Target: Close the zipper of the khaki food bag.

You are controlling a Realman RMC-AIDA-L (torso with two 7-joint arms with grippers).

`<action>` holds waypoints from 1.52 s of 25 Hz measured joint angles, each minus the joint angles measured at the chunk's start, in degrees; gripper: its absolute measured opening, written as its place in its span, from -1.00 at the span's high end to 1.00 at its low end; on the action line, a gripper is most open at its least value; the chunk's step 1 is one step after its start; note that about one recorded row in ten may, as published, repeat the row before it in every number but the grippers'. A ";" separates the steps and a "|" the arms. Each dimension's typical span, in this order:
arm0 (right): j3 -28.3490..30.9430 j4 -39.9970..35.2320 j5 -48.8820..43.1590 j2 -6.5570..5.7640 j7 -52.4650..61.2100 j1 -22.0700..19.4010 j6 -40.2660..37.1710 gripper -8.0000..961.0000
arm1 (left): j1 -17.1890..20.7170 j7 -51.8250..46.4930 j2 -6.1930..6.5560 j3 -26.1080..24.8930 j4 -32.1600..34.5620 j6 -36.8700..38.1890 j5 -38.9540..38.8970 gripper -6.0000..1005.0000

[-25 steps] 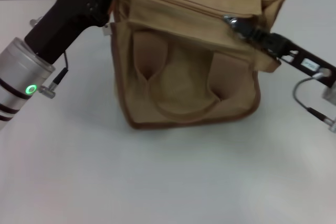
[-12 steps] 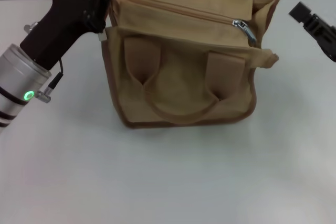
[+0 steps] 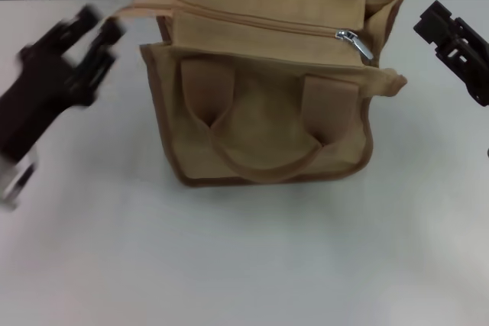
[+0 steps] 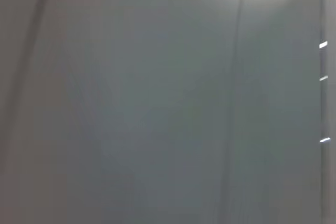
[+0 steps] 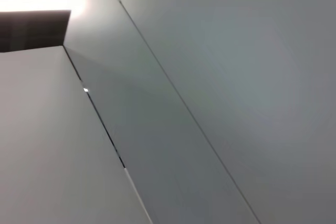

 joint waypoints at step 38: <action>-28.53 1.37 -10.11 0.22 -26.94 2.94 9.08 -0.55 | 5.18 -3.48 2.23 7.74 17.45 9.64 35.94 -0.64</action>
